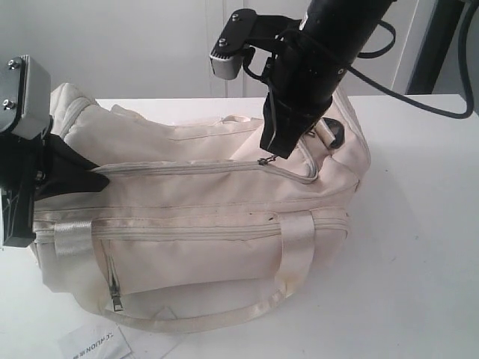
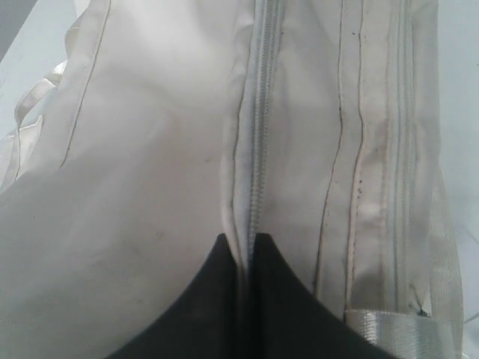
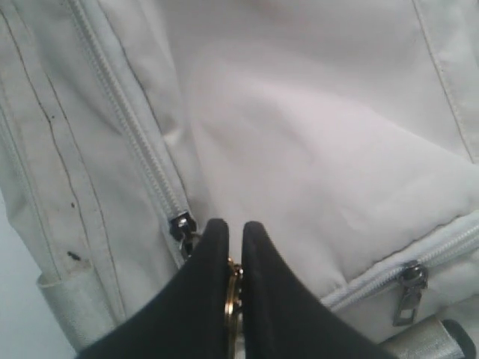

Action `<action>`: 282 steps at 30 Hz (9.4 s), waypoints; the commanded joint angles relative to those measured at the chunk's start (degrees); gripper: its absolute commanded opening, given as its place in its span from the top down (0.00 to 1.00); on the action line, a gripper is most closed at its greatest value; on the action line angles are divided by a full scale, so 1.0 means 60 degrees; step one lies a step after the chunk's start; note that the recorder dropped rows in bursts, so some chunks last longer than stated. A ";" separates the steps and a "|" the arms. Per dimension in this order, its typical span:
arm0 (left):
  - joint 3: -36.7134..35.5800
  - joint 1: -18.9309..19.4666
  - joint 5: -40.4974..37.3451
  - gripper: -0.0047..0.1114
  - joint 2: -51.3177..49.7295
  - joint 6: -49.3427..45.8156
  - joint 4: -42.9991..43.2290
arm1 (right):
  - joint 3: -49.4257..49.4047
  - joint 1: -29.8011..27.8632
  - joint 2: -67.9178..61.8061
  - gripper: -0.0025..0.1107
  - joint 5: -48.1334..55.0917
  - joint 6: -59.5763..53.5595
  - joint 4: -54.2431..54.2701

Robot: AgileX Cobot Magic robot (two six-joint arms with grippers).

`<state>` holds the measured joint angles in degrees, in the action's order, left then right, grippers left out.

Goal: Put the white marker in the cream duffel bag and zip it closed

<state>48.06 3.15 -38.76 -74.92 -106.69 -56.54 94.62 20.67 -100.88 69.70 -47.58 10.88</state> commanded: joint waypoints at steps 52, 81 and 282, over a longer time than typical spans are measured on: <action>0.0010 0.0018 0.0015 0.86 0.0044 0.0502 -0.0639 | -0.1803 -0.1883 0.1002 0.98 -0.0291 -0.0644 0.1827; 0.0009 -0.2670 0.0077 0.35 -0.0470 -0.0981 -0.6123 | -0.2009 -0.1883 0.1016 0.98 -0.1010 -0.0826 0.2167; 0.3319 -0.0172 0.0731 0.96 -0.0189 1.2553 0.4316 | -0.2009 -0.3965 0.2182 0.98 -0.5269 0.5076 -0.0231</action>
<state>68.12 -0.96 -33.22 -77.53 -34.48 -31.50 82.60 -2.74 -89.33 41.58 -19.89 9.76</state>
